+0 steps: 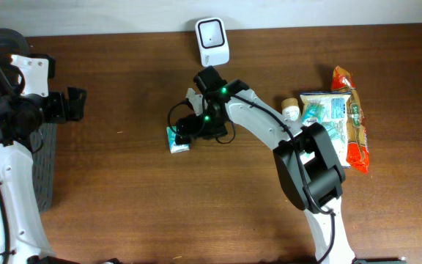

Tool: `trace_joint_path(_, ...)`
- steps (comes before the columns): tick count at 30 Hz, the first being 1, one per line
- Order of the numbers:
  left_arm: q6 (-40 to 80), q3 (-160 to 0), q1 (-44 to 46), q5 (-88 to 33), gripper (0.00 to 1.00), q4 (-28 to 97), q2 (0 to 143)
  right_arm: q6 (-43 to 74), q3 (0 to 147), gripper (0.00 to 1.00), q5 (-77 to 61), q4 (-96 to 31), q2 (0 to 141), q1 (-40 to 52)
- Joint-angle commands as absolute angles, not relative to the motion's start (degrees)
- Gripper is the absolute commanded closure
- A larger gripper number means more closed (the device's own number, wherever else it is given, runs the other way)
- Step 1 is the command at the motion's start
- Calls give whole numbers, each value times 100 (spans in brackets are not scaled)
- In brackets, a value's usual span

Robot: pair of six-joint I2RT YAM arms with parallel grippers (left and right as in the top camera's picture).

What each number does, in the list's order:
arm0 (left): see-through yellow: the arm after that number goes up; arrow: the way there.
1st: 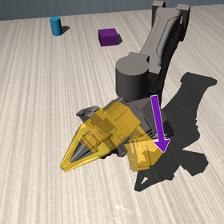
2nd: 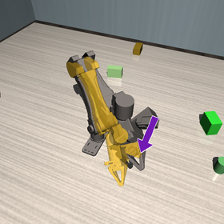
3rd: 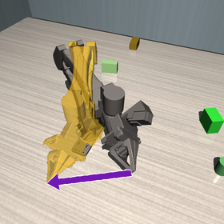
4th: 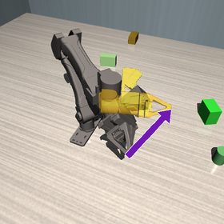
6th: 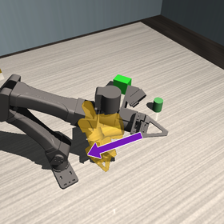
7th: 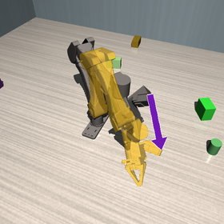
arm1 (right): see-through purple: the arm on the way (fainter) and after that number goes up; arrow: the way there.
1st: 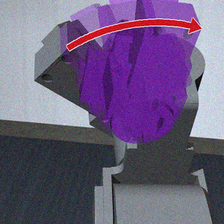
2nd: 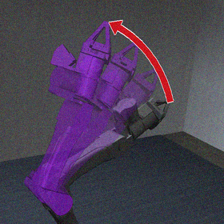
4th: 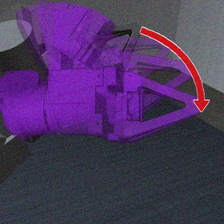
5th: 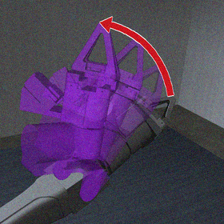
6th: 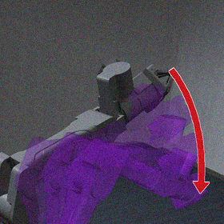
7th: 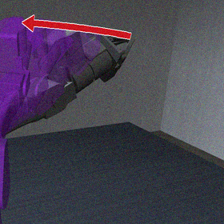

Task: Scan the item barcode
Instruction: 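Lift the mint-green pack and hold its barcode under the scanner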

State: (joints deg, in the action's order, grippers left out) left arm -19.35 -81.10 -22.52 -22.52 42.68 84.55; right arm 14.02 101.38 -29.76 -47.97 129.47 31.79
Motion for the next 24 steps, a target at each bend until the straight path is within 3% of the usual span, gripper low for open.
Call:
trace_joint_path(1,-2003,-8103,-2268,-2314,1,4259,8433,2351,10047,15,-2397,-4751,12805,3321)
trace_joint_path(8,-2005,-8103,-2268,-2314,1,4259,8433,2600,9614,48,-2180,-3999,12875,3562)
trace_joint_path(11,-2005,-8103,-2268,-2314,1,4259,8433,2606,9500,76,-2180,-3765,12908,3579)
trace_joint_path(14,-2005,-8103,-2268,-2314,1,4257,8431,2755,9268,96,-2178,-3568,12908,3601)
trace_joint_path(18,-2003,-8103,-2268,-2314,1,4257,8431,2661,9253,96,-2574,-3575,12862,3559)
trace_joint_path(24,-2005,-8103,-2268,-2314,1,4259,8433,1817,9255,96,-5975,-3590,11900,2834)
